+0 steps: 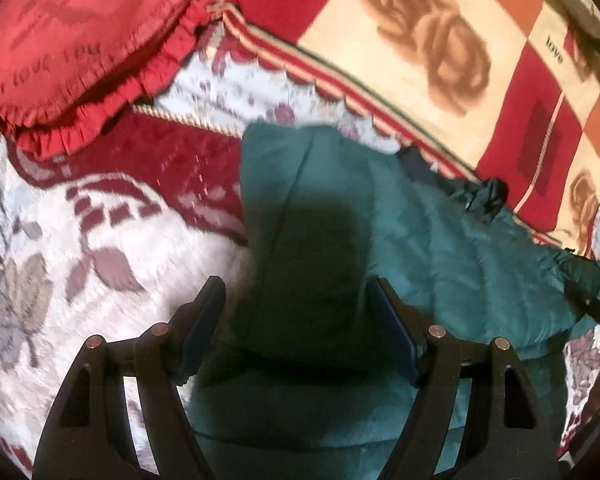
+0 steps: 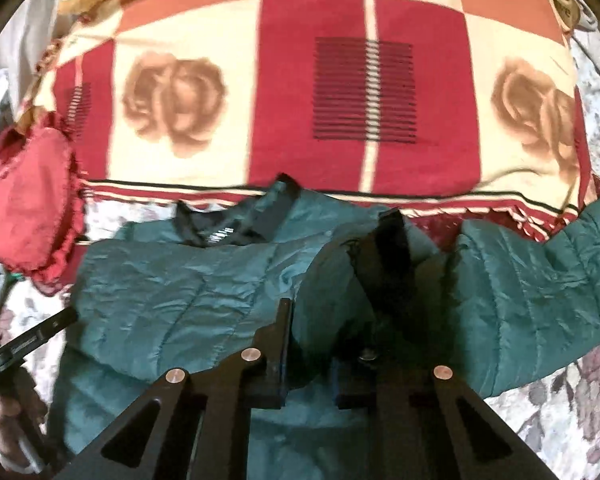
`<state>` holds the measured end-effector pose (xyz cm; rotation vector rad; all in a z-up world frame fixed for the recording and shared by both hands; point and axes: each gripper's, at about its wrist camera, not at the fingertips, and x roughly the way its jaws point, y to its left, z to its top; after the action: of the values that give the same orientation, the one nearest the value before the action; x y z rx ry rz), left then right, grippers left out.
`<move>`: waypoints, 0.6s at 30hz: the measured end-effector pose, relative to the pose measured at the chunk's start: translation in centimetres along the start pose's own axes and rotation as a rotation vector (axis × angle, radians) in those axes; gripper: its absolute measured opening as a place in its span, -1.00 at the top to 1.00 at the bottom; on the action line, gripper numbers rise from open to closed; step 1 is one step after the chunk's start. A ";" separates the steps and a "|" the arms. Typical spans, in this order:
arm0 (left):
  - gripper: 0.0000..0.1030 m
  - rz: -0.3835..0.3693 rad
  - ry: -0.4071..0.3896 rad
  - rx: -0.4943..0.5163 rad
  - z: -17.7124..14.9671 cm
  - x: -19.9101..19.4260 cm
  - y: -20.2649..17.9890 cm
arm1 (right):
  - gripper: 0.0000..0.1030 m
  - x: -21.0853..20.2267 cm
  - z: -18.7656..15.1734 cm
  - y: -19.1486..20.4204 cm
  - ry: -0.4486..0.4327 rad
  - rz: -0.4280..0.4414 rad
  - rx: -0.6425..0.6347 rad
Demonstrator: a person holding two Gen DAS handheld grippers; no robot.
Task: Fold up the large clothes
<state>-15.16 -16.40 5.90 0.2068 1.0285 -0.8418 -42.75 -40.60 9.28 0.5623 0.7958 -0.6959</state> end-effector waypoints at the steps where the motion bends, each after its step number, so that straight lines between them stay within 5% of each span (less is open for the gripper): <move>1: -0.46 0.000 0.003 -0.003 -0.2 0.2 0.0 | 0.74 0.6 -0.1 -0.3 0.008 0.000 0.010; 4: -0.46 0.007 -0.002 -0.005 -0.6 0.7 0.0 | 0.73 2.7 -1.0 -1.4 0.039 -0.001 0.030; 5: -0.46 0.010 -0.004 -0.001 -0.7 0.8 -0.1 | 0.52 3.1 -1.3 -1.7 0.055 -0.027 0.029; 6: -0.46 0.015 -0.005 0.002 -0.7 0.8 -0.1 | 0.06 3.3 -1.7 -2.1 0.065 -0.073 0.035; 7: -0.46 0.019 -0.006 0.006 -0.7 0.7 -0.1 | -0.07 3.1 -2.0 -2.5 0.064 -0.104 0.046; 13: -0.46 0.034 -0.060 0.030 -0.5 -1.6 -0.6 | -0.10 -1.3 -2.3 -3.7 0.011 -0.097 0.080; 18: -0.46 0.036 -0.124 0.072 0.2 -3.9 -2.5 | -0.05 -4.1 -1.5 -0.7 -0.032 0.024 0.019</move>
<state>-17.72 -16.23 9.78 0.2311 0.8772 -0.8494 -46.01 -38.63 11.52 0.5760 0.7520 -0.6892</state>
